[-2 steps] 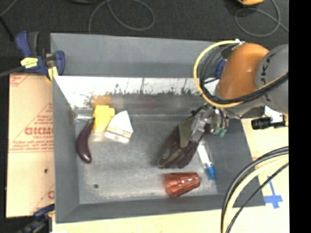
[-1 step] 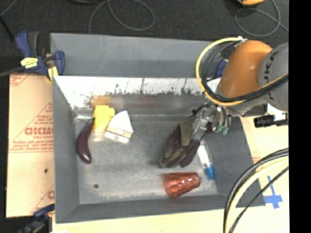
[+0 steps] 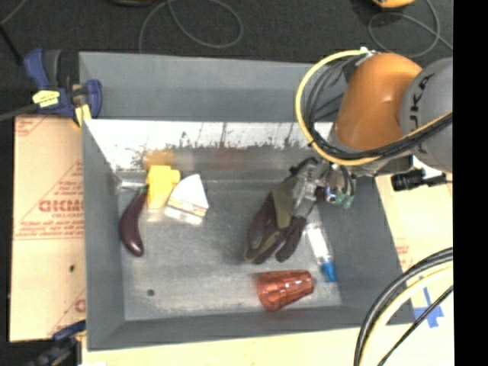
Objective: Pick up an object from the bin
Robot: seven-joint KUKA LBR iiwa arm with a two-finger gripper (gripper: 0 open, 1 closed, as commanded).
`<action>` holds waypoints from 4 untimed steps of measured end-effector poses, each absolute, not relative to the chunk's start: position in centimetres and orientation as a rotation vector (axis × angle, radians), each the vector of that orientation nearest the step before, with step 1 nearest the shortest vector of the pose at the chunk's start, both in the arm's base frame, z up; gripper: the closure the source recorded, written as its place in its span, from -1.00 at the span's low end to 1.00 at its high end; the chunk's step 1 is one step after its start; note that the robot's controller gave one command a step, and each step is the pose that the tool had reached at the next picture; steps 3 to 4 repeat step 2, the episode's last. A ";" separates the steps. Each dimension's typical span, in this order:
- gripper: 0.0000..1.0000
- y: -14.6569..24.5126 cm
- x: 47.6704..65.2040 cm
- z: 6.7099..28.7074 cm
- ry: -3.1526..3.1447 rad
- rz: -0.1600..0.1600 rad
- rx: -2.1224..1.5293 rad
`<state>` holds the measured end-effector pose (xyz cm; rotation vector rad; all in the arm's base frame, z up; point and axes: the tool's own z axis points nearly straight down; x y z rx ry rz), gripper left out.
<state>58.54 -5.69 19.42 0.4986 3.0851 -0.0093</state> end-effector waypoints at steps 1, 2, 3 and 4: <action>1.00 -4.5 57.5 24.6 3.090 -0.007 0.500; 1.00 -4.7 58.0 29.9 3.086 -0.009 0.497; 1.00 -4.7 58.0 29.9 3.086 -0.009 0.497; 1.00 -4.7 58.0 29.9 3.086 -0.009 0.497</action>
Offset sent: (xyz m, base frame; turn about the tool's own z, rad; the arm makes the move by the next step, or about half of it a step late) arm 0.0104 0.0057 0.2226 -0.0956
